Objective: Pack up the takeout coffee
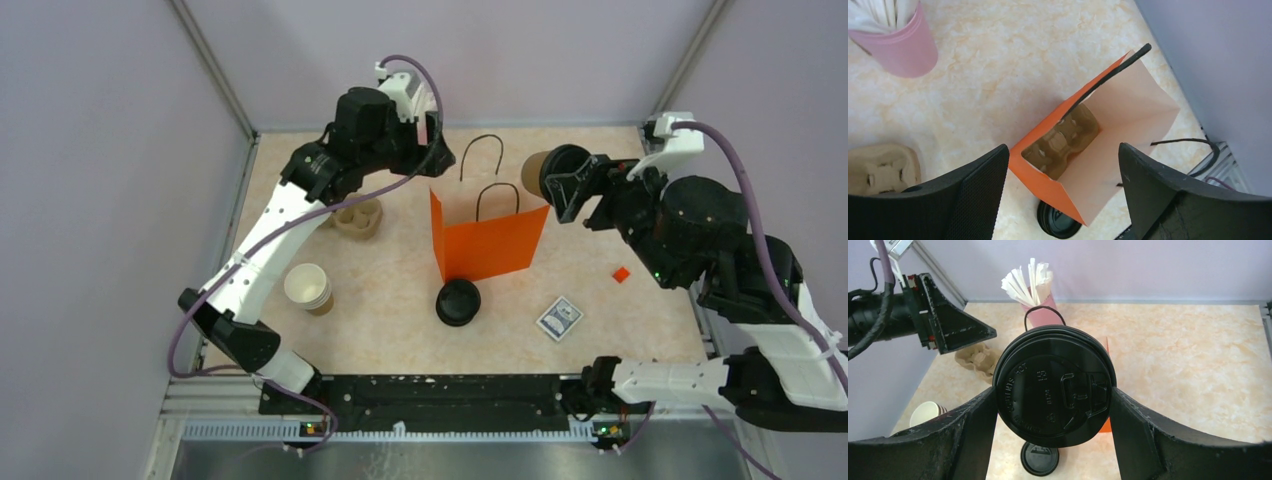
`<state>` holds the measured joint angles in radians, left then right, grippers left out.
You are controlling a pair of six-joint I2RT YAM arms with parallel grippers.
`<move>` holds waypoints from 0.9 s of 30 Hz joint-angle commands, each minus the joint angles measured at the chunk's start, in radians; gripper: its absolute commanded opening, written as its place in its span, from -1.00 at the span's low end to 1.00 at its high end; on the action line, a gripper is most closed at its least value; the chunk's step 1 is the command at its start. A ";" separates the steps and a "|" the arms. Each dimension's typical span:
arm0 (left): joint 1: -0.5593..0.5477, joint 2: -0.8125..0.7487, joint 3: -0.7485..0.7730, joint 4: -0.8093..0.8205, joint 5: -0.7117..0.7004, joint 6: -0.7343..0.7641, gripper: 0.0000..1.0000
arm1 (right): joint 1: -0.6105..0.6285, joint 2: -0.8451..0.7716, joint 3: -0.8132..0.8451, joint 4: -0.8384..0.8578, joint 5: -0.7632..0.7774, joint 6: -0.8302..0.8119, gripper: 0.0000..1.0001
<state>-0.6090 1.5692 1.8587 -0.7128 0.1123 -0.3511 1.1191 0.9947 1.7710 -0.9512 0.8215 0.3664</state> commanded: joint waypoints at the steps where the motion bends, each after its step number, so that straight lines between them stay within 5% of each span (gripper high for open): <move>1: 0.003 -0.025 -0.031 -0.127 -0.046 -0.154 0.68 | 0.012 0.003 -0.012 0.107 -0.039 -0.021 0.27; 6: 0.002 -0.019 -0.112 -0.148 -0.002 -0.225 0.58 | 0.013 0.008 -0.004 0.130 -0.048 -0.033 0.27; 18: -0.041 0.103 -0.026 -0.229 0.025 -0.215 0.34 | 0.012 -0.052 -0.050 0.105 -0.049 0.059 0.26; 23: -0.073 0.151 0.058 -0.306 -0.049 -0.174 -0.13 | 0.012 -0.063 -0.093 0.120 -0.072 0.068 0.26; 27: -0.074 0.126 0.044 -0.206 -0.086 -0.056 -0.74 | 0.012 -0.033 -0.102 0.128 -0.075 -0.011 0.30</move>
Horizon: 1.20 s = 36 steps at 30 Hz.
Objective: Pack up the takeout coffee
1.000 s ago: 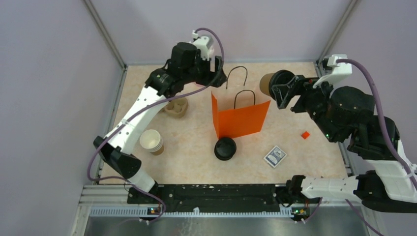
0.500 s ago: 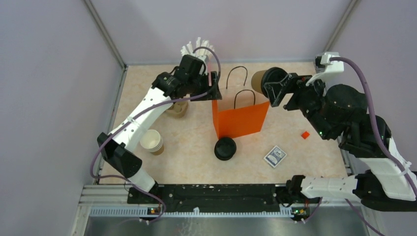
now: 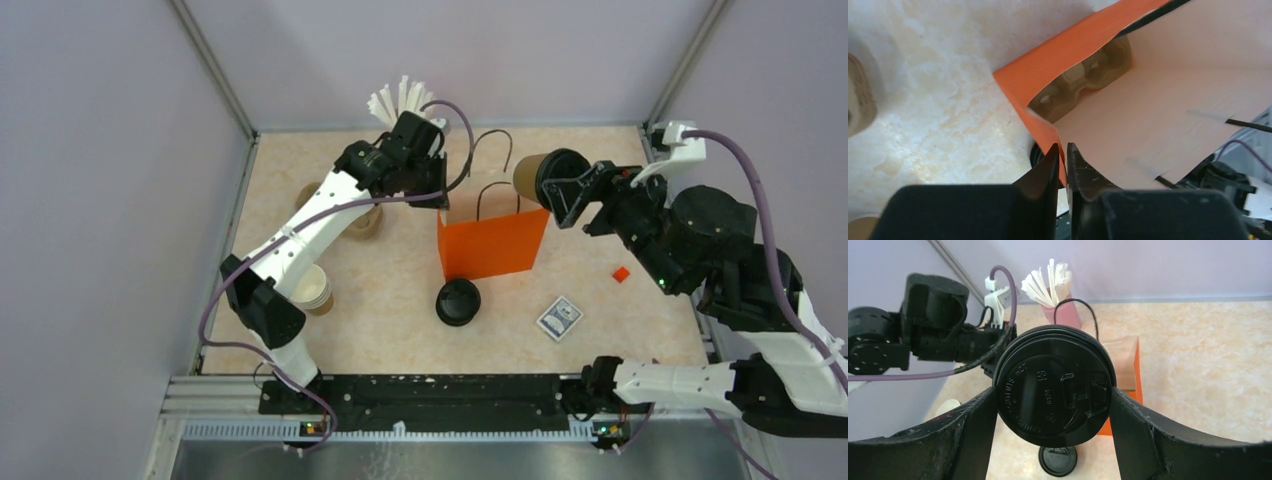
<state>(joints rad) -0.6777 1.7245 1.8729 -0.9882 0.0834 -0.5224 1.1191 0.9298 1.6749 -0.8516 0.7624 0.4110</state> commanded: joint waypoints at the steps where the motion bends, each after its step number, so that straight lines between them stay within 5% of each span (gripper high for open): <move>1: -0.005 -0.043 0.011 0.117 -0.055 0.155 -0.80 | 0.012 0.049 0.008 0.023 -0.009 -0.081 0.30; 4: -0.004 -0.098 -0.053 0.275 -0.073 0.271 -1.00 | 0.012 0.094 0.057 0.022 0.005 -0.145 0.31; 13: 0.000 -0.293 -0.433 0.834 -0.074 0.479 -0.96 | 0.012 0.114 0.014 0.121 -0.018 -0.296 0.32; 18: 0.001 -0.314 -0.476 0.819 -0.115 0.449 -1.00 | 0.012 0.061 -0.029 0.093 -0.074 -0.298 0.31; 23: 0.000 -0.411 -0.619 0.975 -0.183 0.449 -0.96 | 0.012 0.002 -0.094 0.123 -0.192 -0.333 0.31; 36: 0.016 -0.330 -0.477 0.792 -0.128 0.349 -1.00 | 0.012 0.104 -0.063 0.086 -0.338 -0.540 0.32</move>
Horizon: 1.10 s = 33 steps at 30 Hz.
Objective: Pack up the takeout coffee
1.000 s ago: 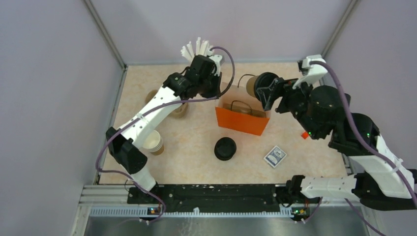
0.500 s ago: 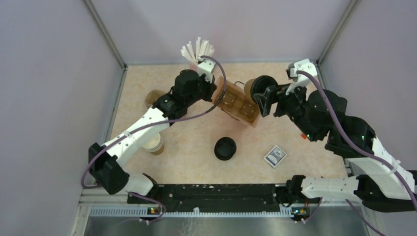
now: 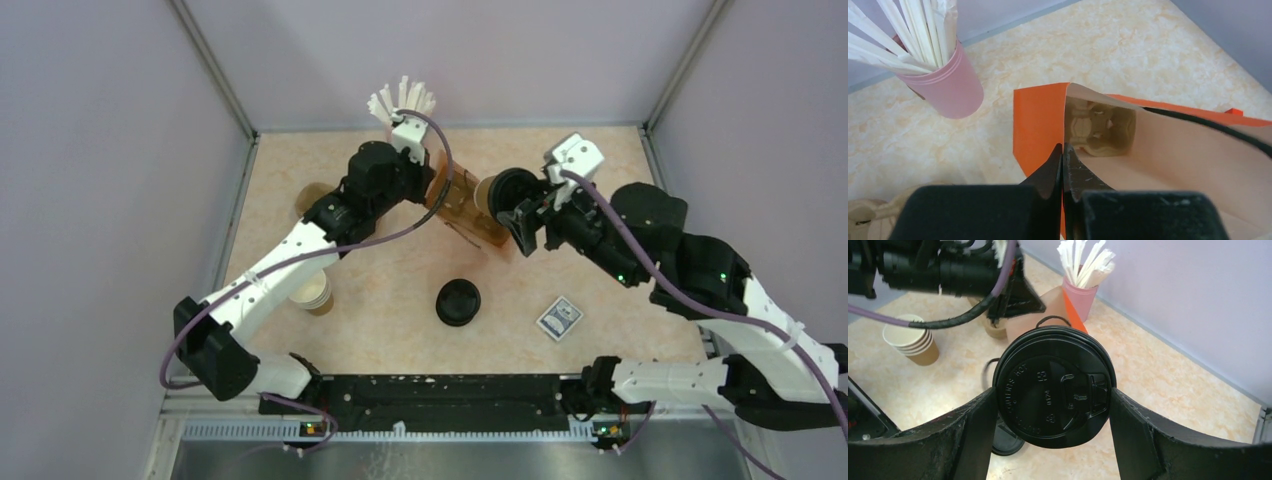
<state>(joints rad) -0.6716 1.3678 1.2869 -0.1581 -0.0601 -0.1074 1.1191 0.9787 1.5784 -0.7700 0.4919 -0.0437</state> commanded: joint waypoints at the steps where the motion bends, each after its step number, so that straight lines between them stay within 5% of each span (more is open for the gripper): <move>1: 0.009 0.045 0.143 -0.081 0.016 -0.075 -1.00 | 0.012 0.061 0.037 0.007 -0.080 -0.085 0.31; 20: 0.143 0.113 0.243 -0.268 0.126 -0.270 -1.00 | 0.012 0.159 0.208 0.066 -0.178 -0.103 0.30; 33: 0.167 0.139 0.279 -0.240 0.176 -0.362 -1.00 | 0.012 0.156 0.084 0.057 -0.092 -0.140 0.29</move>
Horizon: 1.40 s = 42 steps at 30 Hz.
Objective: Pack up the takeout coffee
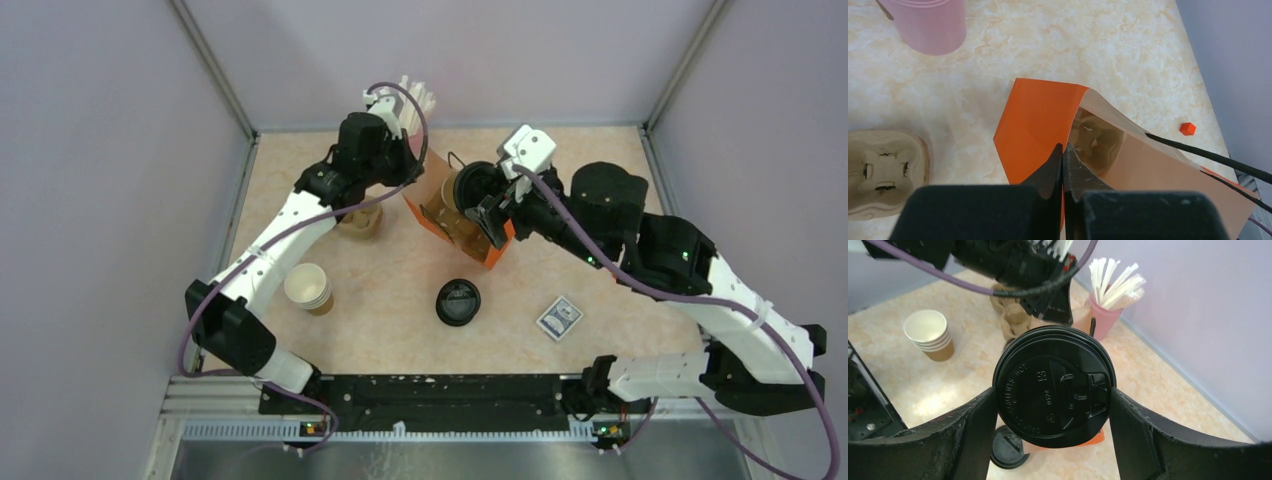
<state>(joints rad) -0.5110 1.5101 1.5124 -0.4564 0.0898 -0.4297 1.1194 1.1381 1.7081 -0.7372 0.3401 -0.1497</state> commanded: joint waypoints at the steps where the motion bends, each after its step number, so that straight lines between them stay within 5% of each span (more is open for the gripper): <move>1: 0.007 -0.002 0.058 0.058 0.024 -0.046 -1.00 | 0.011 -0.001 -0.052 0.017 0.064 -0.041 0.29; 17: 0.010 -0.057 -0.050 0.192 0.095 -0.150 -1.00 | 0.010 0.035 -0.175 0.058 0.111 -0.151 0.30; 31: 0.010 -0.179 -0.271 0.438 0.156 -0.037 -1.00 | -0.100 0.060 -0.209 0.059 -0.010 -0.182 0.31; 42: 0.013 -0.148 -0.234 0.413 0.183 -0.007 -1.00 | -0.123 0.056 -0.186 0.037 -0.013 -0.218 0.31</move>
<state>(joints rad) -0.5011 1.3754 1.2430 -0.1040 0.2474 -0.4454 1.0092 1.2137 1.5108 -0.7090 0.3222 -0.3420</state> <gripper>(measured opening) 0.005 0.727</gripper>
